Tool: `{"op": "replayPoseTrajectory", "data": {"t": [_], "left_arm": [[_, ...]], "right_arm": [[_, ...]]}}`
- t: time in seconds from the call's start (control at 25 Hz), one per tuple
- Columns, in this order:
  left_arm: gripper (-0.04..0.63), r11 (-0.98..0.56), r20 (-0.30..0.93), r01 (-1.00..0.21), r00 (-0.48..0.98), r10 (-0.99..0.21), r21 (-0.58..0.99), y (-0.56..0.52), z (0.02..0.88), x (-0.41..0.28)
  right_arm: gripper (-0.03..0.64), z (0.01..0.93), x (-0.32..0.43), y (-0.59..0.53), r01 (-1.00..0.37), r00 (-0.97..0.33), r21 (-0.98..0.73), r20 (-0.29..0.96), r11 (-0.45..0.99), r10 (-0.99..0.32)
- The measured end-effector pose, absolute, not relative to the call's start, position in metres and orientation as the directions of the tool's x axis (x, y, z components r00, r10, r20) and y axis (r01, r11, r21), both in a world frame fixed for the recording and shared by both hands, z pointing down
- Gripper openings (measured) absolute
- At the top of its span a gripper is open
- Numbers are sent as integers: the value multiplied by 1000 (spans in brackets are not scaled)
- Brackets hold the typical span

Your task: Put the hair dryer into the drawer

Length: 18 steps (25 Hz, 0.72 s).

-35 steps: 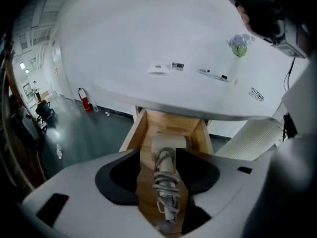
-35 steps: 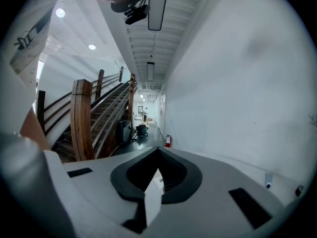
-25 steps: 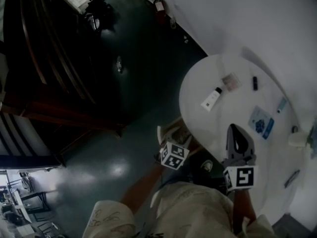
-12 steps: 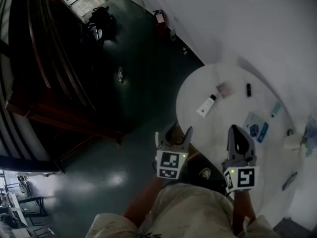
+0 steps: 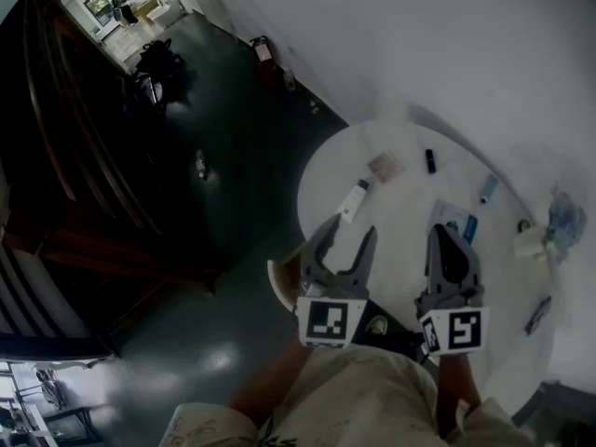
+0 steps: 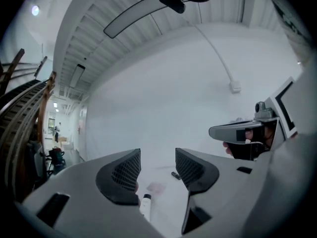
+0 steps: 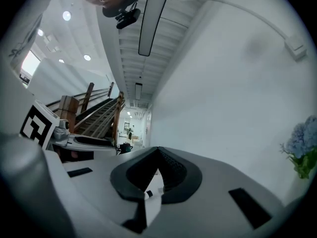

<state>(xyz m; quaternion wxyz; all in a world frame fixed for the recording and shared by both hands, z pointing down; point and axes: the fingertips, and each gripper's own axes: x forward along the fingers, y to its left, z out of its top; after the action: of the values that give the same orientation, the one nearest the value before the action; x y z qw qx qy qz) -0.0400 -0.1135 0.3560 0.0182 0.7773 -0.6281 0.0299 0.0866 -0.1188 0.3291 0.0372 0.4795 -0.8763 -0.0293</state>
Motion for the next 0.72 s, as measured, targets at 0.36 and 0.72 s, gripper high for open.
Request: {"op": "replayPoseTrajectory", "data": {"t": [0.36,0.72], "left_arm": [[199,-318,8,-947,318,-948,-34,-130,326,8],[132,-390,-3,-921,390,-921,-8,-136,328,38]], "right_arm": [[5,317,137,-111,-910,-408,75,19,408,-913],[5,308,167,-101,-949,-302,97,4,301,-953]]}}
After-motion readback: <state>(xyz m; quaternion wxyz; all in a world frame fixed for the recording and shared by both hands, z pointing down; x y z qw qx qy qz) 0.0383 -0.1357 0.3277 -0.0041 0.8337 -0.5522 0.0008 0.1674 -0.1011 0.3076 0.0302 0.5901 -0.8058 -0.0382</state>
